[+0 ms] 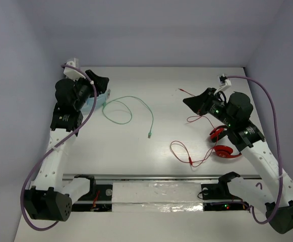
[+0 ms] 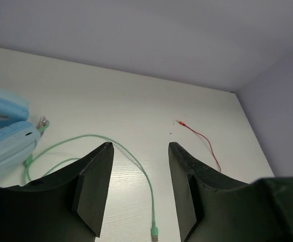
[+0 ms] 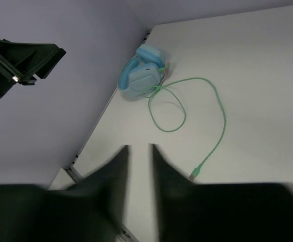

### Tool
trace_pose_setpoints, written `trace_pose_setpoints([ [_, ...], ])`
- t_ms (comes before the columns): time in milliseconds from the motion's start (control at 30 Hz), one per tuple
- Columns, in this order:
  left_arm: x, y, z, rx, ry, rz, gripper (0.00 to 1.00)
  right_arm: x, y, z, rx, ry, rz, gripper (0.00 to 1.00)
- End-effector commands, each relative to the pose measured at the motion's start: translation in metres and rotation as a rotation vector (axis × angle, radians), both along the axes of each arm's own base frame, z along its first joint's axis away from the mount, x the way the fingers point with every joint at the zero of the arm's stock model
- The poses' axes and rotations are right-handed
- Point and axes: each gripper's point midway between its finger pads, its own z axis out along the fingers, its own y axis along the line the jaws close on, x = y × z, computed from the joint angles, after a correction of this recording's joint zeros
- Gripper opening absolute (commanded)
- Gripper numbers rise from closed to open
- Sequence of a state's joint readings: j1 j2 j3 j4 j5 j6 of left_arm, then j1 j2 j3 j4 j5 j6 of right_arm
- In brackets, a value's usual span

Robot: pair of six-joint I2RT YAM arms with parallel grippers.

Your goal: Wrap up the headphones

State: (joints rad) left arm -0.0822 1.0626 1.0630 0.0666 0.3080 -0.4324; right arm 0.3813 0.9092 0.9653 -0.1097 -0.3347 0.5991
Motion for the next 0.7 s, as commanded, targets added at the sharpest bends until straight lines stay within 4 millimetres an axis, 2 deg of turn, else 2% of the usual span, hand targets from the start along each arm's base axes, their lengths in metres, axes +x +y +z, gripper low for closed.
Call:
trace_pose_setpoints([
  [0, -0.003, 0.020, 0.020, 0.049, -0.036, 0.104, 0.44, -0.009, 0.006, 0.006, 0.004, -0.038, 0.047, 0.07],
  [33, -0.002, 0.029, 0.010, 0.077, -0.003, 0.148, 0.42, -0.010, 0.008, 0.004, 0.003, -0.031, 0.063, 0.00],
  [67, -0.002, 0.030, 0.005, 0.101, 0.008, 0.148, 0.39, -0.013, 0.013, 0.002, 0.001, -0.024, 0.085, 0.00],
  [100, -0.002, 0.031, 0.000, 0.117, 0.031, 0.150, 0.29, -0.015, 0.017, -0.002, -0.008, -0.014, 0.104, 0.00],
  [133, -0.004, 0.036, -0.011, 0.143, 0.079, 0.167, 0.24, -0.016, 0.020, -0.003, -0.010, -0.011, 0.110, 0.00],
  [167, -0.005, 0.042, -0.011, 0.158, 0.091, 0.200, 0.19, -0.014, 0.018, -0.009, -0.013, -0.004, 0.095, 0.00],
  [200, -0.005, 0.049, -0.016, 0.171, 0.117, 0.236, 0.09, -0.015, 0.020, -0.011, -0.012, -0.001, 0.098, 0.00],
  [233, -0.005, 0.064, -0.026, 0.200, 0.159, 0.313, 0.05, -0.015, 0.019, -0.014, -0.014, 0.002, 0.092, 0.00],
  [267, -0.004, 0.069, -0.030, 0.218, 0.176, 0.336, 0.03, -0.017, 0.021, -0.020, -0.015, 0.011, 0.096, 0.00],
  [400, 0.004, 0.088, -0.054, 0.261, 0.257, 0.423, 0.00, -0.028, 0.034, -0.026, 0.002, 0.013, 0.166, 0.00],
  [433, 0.009, 0.101, -0.064, 0.255, 0.293, 0.468, 0.00, -0.030, 0.036, -0.026, 0.001, 0.009, 0.175, 0.00],
  [500, 0.017, 0.114, -0.069, 0.245, 0.322, 0.510, 0.00, -0.034, 0.042, -0.027, -0.011, -0.003, 0.202, 0.00],
  [533, 0.024, 0.127, -0.080, 0.245, 0.357, 0.537, 0.00, -0.034, 0.043, -0.028, -0.013, -0.004, 0.205, 0.00],
  [600, 0.031, 0.143, -0.081, 0.257, 0.371, 0.578, 0.00, -0.037, 0.045, -0.027, -0.015, -0.014, 0.218, 0.00],
  [633, 0.036, 0.151, -0.093, 0.274, 0.406, 0.597, 0.05, -0.040, 0.046, -0.028, -0.016, -0.015, 0.227, 0.00],
  [667, 0.038, 0.165, -0.094, 0.287, 0.417, 0.629, 0.10, -0.040, 0.045, -0.029, -0.019, -0.012, 0.220, 0.00],
])
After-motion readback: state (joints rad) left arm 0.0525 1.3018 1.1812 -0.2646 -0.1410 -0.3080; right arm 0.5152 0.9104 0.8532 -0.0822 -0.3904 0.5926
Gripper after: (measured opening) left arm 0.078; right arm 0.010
